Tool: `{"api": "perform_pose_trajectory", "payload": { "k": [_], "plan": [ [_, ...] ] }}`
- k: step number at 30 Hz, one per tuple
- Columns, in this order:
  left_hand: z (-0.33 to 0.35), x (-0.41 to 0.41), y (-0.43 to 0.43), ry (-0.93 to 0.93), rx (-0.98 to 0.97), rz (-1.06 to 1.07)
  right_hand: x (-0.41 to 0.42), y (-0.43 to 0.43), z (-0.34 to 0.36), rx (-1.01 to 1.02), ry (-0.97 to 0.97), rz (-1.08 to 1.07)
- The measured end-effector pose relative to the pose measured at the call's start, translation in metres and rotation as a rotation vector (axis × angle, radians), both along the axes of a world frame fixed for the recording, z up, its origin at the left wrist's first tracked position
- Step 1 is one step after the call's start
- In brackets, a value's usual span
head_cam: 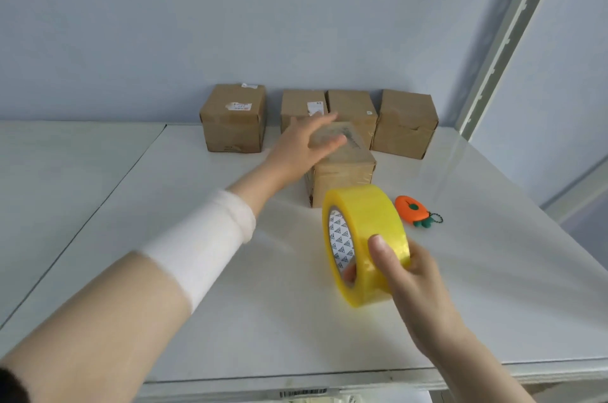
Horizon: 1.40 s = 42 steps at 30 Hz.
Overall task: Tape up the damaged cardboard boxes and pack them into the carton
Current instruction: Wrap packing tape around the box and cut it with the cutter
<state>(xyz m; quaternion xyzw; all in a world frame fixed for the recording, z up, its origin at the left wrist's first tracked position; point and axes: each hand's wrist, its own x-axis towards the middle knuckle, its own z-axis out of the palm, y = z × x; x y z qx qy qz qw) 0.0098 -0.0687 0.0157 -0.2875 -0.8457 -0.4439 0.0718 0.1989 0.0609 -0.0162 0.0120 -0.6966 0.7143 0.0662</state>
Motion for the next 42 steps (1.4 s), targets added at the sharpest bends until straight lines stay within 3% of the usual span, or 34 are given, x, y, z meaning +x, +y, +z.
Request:
{"api": "perform_pose_trajectory", "payload": {
  "k": [2, 3, 6, 9, 12, 13, 15, 17, 19, 21, 26, 28, 33, 42],
  "plan": [
    [-0.014, 0.029, -0.008, -0.005, 0.293, 0.321, 0.002, 0.003, -0.001, 0.017, -0.007, 0.037],
    [-0.021, 0.043, -0.011, -0.068, 0.332, 0.411, 0.003, 0.005, -0.002, 0.025, -0.009, 0.062],
    [-0.034, 0.065, -0.005, -0.473, 0.222, 0.335, 0.003, 0.013, 0.0, 0.062, -0.041, 0.166],
    [-0.025, 0.072, 0.007, -0.73, 0.362, 0.261, -0.003, 0.025, 0.008, 0.014, -0.117, 0.292],
    [-0.025, 0.072, 0.011, -0.82, 0.519, 0.223, -0.03, 0.054, 0.013, 0.05, -0.089, 0.08],
    [-0.026, 0.073, 0.011, -0.831, 0.527, 0.233, -0.044, 0.067, 0.012, 0.162, -0.072, -0.075],
    [-0.027, 0.074, 0.012, -0.831, 0.529, 0.251, -0.075, 0.094, 0.006, 0.64, -0.121, -0.327],
    [-0.028, 0.073, 0.013, -0.836, 0.558, 0.254, -0.098, 0.112, -0.004, 1.075, -0.264, -0.319],
    [-0.028, 0.072, 0.01, -0.832, 0.579, 0.249, -0.111, 0.118, -0.013, 1.203, -0.366, -0.24],
    [-0.029, 0.072, 0.008, -0.821, 0.58, 0.234, -0.116, 0.12, -0.016, 1.124, -0.327, -0.203],
    [-0.032, 0.071, 0.008, -0.791, 0.579, 0.23, -0.114, 0.108, -0.006, 0.535, -0.046, -0.191],
    [-0.033, 0.071, 0.008, -0.787, 0.592, 0.222, -0.113, 0.095, 0.011, 0.386, 0.073, -0.091],
    [-0.035, 0.071, 0.008, -0.757, 0.625, 0.214, -0.118, 0.064, 0.037, 0.543, 0.224, 0.107],
    [-0.037, 0.071, 0.012, -0.73, 0.649, 0.237, -0.131, 0.037, 0.048, 0.944, 0.528, 0.09]
  ]
}}
